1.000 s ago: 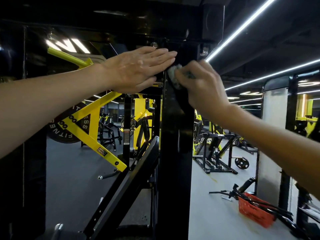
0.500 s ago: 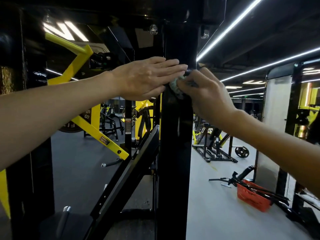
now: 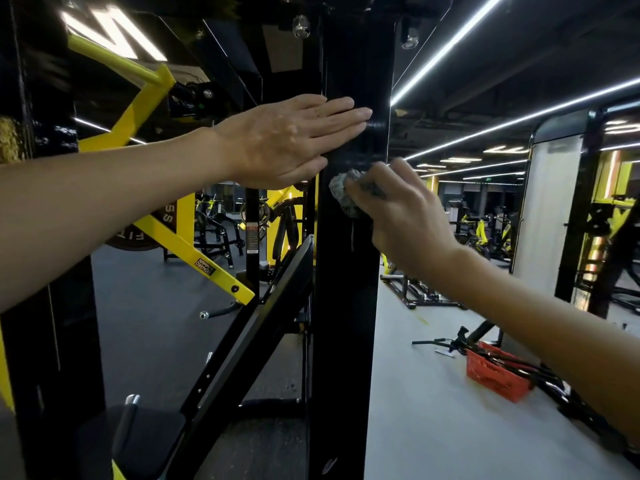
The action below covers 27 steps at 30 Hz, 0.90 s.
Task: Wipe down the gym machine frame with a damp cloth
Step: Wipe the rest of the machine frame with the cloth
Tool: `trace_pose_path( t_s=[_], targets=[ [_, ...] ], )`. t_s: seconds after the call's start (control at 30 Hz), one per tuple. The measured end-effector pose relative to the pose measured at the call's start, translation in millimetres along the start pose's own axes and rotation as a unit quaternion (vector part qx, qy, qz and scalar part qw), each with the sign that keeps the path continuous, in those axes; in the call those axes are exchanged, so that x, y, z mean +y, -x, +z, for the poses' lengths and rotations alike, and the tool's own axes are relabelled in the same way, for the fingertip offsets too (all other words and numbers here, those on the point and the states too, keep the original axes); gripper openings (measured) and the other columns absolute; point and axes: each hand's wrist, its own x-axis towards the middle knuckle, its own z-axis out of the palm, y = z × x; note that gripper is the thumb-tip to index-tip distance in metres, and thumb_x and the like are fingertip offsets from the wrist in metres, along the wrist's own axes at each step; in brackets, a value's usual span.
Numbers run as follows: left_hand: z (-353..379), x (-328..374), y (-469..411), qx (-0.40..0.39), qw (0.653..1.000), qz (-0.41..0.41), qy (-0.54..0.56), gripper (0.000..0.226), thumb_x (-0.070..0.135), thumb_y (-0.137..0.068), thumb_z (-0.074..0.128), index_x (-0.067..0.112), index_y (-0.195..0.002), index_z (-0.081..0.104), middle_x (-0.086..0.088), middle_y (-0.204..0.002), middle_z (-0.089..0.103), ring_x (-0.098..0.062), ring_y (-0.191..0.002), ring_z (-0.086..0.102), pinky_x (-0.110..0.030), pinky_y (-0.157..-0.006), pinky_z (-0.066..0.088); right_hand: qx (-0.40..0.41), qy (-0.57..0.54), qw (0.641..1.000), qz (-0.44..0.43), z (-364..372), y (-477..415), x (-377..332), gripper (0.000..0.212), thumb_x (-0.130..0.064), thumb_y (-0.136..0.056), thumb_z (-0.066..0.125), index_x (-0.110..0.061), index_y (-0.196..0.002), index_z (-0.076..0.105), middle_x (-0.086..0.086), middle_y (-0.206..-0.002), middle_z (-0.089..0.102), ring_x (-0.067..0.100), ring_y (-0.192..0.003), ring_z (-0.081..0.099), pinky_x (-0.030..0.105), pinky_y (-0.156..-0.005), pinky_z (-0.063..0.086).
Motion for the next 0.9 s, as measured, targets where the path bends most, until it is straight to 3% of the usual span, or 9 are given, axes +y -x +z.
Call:
trace_pose_path(
  t_s=[0.17,0.23,0.33,0.47,0.6,0.7,0.77,0.83,0.9],
  targets=[
    [4,7,2,0.017,1.000,-0.013,0.005,0.060,0.030,-0.103,0.021,0.001,-0.155,0.016,-0.017,-0.164,0.014,-0.029,-0.152,0.013,-0.039,-0.122,0.011,-0.077,-0.058,0.989,-0.116,11,95,-45,0.024,-0.001,-0.096,0.049,0.003,-0.108,0.069,0.012,-0.093,0.064,0.025,-0.085,0.048,0.033,-0.065,0.052],
    [4,7,2,0.017,1.000,-0.010,0.005,0.060,0.030,-0.103,0.021,0.000,-0.155,0.016,-0.017,-0.163,0.014,-0.029,-0.151,0.014,-0.038,-0.121,0.010,-0.109,-0.072,0.981,-0.146,10,100,-40,0.023,-0.002,-0.095,0.051,0.001,-0.108,0.069,0.010,-0.091,0.063,0.024,-0.086,0.049,0.033,-0.058,0.053],
    [3,5,3,0.011,1.000,-0.011,0.006,0.060,0.031,-0.103,0.020,0.001,-0.155,0.015,-0.016,-0.164,0.013,-0.028,-0.152,0.013,-0.039,-0.122,0.011,-0.085,-0.065,0.990,-0.088,6,54,-17,0.026,0.003,-0.084,0.066,0.001,-0.111,0.068,0.013,-0.096,0.062,0.029,-0.090,0.053,0.038,-0.050,0.054],
    [4,8,2,0.008,1.000,-0.018,0.005,0.061,0.032,-0.103,0.019,0.002,-0.156,0.013,-0.016,-0.164,0.010,-0.028,-0.152,0.010,-0.040,-0.123,0.011,-0.002,-0.027,1.000,-0.006,4,12,-5,0.030,0.009,-0.079,0.069,0.001,-0.109,0.069,0.017,-0.104,0.065,0.034,-0.092,0.057,0.044,-0.068,0.057],
    [7,12,3,0.010,0.999,-0.031,0.022,0.059,0.029,-0.104,0.022,0.002,-0.156,0.014,-0.015,-0.164,0.011,-0.028,-0.152,0.010,-0.041,-0.123,0.012,-0.024,-0.093,0.993,-0.063,17,77,-45,0.021,-0.001,-0.098,0.050,0.004,-0.106,0.069,0.017,-0.101,0.066,0.033,-0.090,0.058,0.037,-0.081,0.051],
    [9,19,9,0.010,0.999,-0.015,0.039,0.058,0.027,-0.104,0.024,0.001,-0.155,0.018,-0.016,-0.163,0.015,-0.030,-0.152,0.012,-0.042,-0.123,0.014,-0.099,-0.103,0.981,-0.132,17,119,-63,0.022,-0.003,-0.099,0.049,0.004,-0.106,0.069,0.014,-0.095,0.065,0.033,-0.091,0.061,0.038,-0.077,0.054],
    [9,26,12,0.013,0.999,-0.012,0.046,0.057,0.026,-0.103,0.026,0.001,-0.154,0.019,-0.016,-0.163,0.017,-0.030,-0.151,0.013,-0.042,-0.123,0.014,-0.104,-0.101,0.978,-0.151,16,108,-52,0.026,-0.006,-0.101,0.046,0.002,-0.107,0.069,0.013,-0.095,0.065,0.030,-0.092,0.057,0.033,-0.072,0.051],
    [10,32,15,0.009,0.999,-0.005,0.049,0.058,0.026,-0.103,0.028,0.001,-0.154,0.019,-0.017,-0.163,0.016,-0.031,-0.151,0.013,-0.043,-0.123,0.016,-0.072,-0.092,0.986,-0.115,14,78,-38,0.027,-0.007,-0.098,0.047,0.002,-0.108,0.070,0.014,-0.101,0.066,0.027,-0.096,0.051,0.031,-0.068,0.048],
    [13,39,19,0.002,0.999,0.006,0.052,0.058,0.026,-0.103,0.029,0.002,-0.155,0.018,-0.016,-0.163,0.015,-0.031,-0.152,0.013,-0.045,-0.123,0.017,-0.042,-0.066,0.996,-0.051,10,48,-24,0.028,-0.006,-0.092,0.050,0.001,-0.110,0.070,0.015,-0.107,0.064,0.028,-0.100,0.051,0.035,-0.070,0.054]
  ],
)
